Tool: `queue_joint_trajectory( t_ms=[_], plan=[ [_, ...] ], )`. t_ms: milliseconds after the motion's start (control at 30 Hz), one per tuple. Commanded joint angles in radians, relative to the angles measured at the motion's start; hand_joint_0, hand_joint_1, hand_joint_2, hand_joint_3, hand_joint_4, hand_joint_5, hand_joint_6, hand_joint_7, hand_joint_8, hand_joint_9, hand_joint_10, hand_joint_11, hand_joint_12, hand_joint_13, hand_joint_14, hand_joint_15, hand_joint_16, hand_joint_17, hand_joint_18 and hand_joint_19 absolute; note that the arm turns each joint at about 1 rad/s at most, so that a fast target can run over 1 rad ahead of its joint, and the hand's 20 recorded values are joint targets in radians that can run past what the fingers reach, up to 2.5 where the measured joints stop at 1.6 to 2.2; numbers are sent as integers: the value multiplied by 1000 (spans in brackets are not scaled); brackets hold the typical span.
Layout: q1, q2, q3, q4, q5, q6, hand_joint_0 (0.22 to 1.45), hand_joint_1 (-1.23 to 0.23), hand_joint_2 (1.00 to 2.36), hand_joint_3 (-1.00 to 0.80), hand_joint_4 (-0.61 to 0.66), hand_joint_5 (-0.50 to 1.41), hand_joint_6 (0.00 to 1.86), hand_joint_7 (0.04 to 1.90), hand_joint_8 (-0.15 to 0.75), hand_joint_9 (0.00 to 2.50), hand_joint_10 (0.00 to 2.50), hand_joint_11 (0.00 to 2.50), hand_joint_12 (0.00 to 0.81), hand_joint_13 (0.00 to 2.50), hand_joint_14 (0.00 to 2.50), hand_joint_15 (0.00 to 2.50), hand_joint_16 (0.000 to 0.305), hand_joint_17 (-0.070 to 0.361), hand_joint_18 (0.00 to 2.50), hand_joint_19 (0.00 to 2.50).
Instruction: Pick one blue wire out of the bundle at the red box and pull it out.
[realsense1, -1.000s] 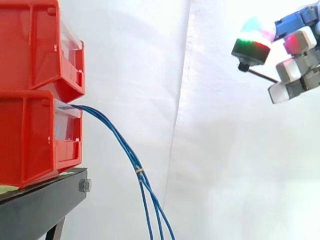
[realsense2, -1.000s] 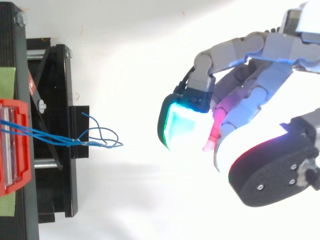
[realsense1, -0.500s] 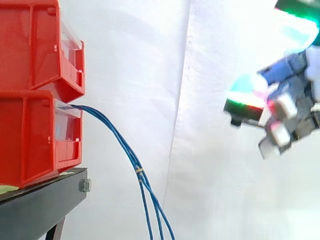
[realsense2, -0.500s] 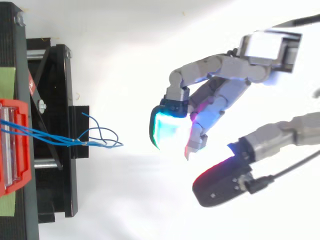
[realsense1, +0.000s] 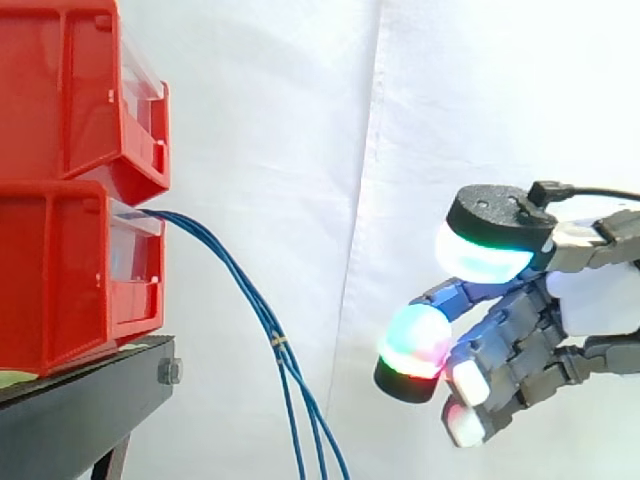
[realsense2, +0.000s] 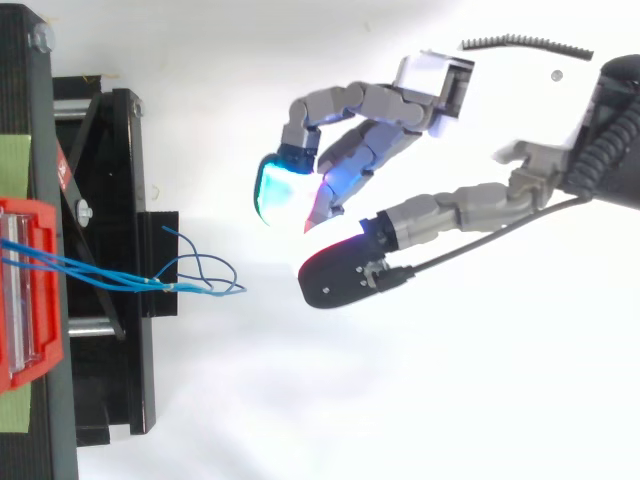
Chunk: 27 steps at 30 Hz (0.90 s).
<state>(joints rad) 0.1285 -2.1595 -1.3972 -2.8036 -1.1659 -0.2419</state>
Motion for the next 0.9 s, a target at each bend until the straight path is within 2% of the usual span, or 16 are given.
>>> queue_joint_trajectory(
  t_ms=[0,100,133,200,300,333,433,633,767,867],
  plan=[
    [-1,-25,1,61,26,-48,553,-658,1005,-453,352,-93,503,1063,321,982,12,541,387,777,16,443,56,126,613,418],
    [-1,-42,1,98,28,-66,550,-646,1004,-449,350,-93,503,1052,323,984,15,528,387,782,16,440,56,126,613,418],
    [2,-60,6,130,34,-80,550,-646,1004,-448,357,-93,503,1051,322,984,14,528,387,782,15,441,56,126,613,418],
    [7,-85,30,156,32,-94,549,-644,1005,-447,359,-94,503,1045,326,992,14,523,386,786,16,444,56,126,612,417],
    [7,-117,64,164,31,-105,550,-641,1004,-447,360,-94,503,1045,325,993,12,528,385,792,16,446,56,125,610,416],
    [8,-129,89,159,31,-106,550,-640,1005,-448,359,-94,503,1043,327,993,15,530,385,793,16,447,56,125,610,416],
    [10,-140,112,161,29,-109,550,-639,1004,-445,357,-94,503,1046,326,994,12,534,384,795,16,446,55,125,610,420],
    [26,-140,115,176,31,-165,551,-634,1004,-446,353,-95,503,1050,329,1007,12,540,384,804,16,446,55,124,612,427],
    [31,-172,116,234,23,-183,555,-641,1005,-432,325,-91,503,1116,332,1013,12,555,384,814,18,454,54,122,612,422],
    [33,-172,115,259,17,-183,570,-652,1009,-391,275,-88,502,1203,327,1012,15,565,383,814,16,452,53,120,611,423]
  ],
)
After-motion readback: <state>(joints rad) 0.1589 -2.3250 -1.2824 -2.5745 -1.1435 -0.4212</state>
